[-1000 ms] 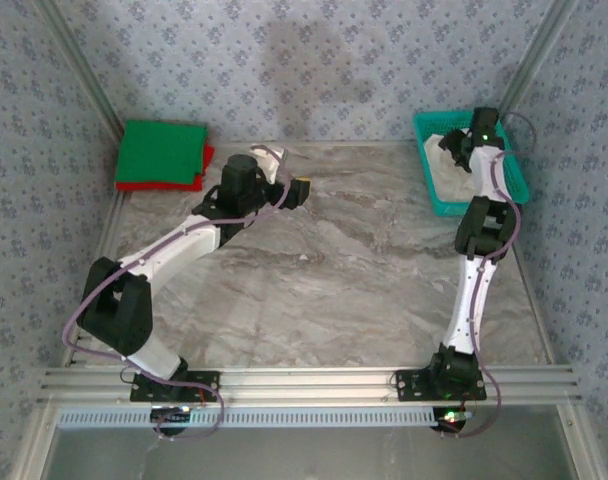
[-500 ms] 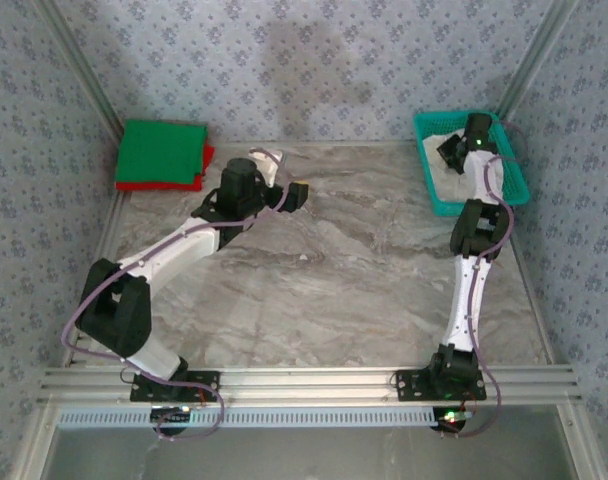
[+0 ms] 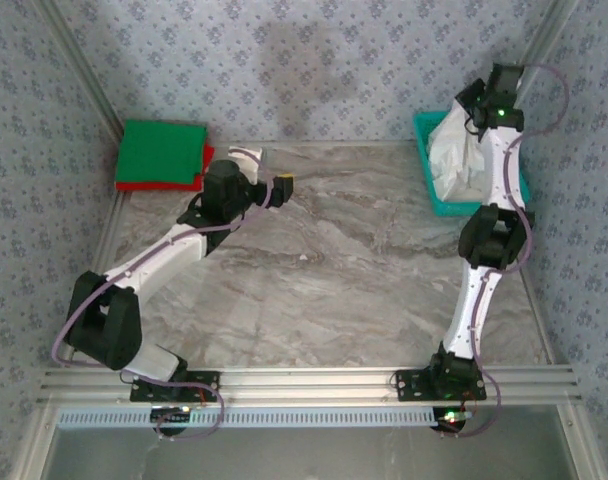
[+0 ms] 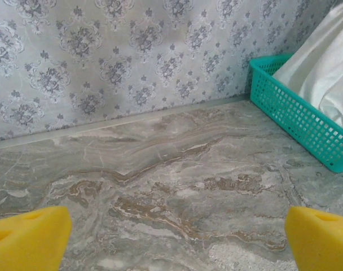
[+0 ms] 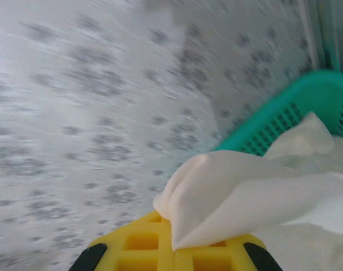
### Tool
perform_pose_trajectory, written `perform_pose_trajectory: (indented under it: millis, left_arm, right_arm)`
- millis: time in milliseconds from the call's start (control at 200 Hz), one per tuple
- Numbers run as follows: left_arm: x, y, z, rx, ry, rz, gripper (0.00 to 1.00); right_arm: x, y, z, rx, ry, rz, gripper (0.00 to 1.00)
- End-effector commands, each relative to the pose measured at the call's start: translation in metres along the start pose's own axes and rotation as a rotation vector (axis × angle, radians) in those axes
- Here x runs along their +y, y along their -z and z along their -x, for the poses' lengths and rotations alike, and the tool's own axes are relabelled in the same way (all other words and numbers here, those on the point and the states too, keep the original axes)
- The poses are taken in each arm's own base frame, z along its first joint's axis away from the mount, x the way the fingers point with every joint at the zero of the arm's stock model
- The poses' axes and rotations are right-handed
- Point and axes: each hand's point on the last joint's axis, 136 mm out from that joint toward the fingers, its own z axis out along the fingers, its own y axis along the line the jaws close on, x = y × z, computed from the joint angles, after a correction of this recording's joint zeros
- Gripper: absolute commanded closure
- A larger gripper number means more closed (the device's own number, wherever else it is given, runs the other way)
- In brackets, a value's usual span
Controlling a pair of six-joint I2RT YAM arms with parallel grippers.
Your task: Fold and stack the t-shirts
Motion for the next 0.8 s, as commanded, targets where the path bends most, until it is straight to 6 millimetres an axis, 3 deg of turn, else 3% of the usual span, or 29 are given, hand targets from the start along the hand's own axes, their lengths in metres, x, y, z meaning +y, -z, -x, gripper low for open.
perform_pose_trajectory:
  millis: [0,265,360,490,665,730,794]
  left_arm:
    - [-0.008,0.018,0.037,-0.105,0.000,-0.023,0.03]
    - [-0.015,0.038,0.062,-0.167,-0.015,-0.040,0.03]
    - [-0.018,0.045,0.068,-0.188,-0.016,-0.048,0.03]
    - [-0.019,0.056,0.076,-0.215,-0.023,-0.049,0.03]
    - [-0.020,0.080,0.085,-0.260,-0.032,-0.039,0.03]
    - [-0.018,0.090,0.086,-0.275,-0.040,-0.027,0.03]
    - [-0.015,0.100,0.084,-0.284,-0.049,-0.007,0.03]
  right_arm:
    - [0.068,0.062,0.044,-0.149,0.118,0.107,1.00]
    - [0.182,0.200,0.089,-0.400,0.352,0.250,1.00]
    - [0.217,0.250,0.096,-0.480,0.436,0.322,1.00]
    - [0.259,0.319,0.094,-0.588,0.541,0.419,1.00]
    - [0.307,0.399,0.074,-0.673,0.664,0.602,1.00]
    - [0.319,0.425,0.065,-0.706,0.715,0.652,1.00]
    - [0.322,0.433,0.059,-0.695,0.715,0.678,1.00]
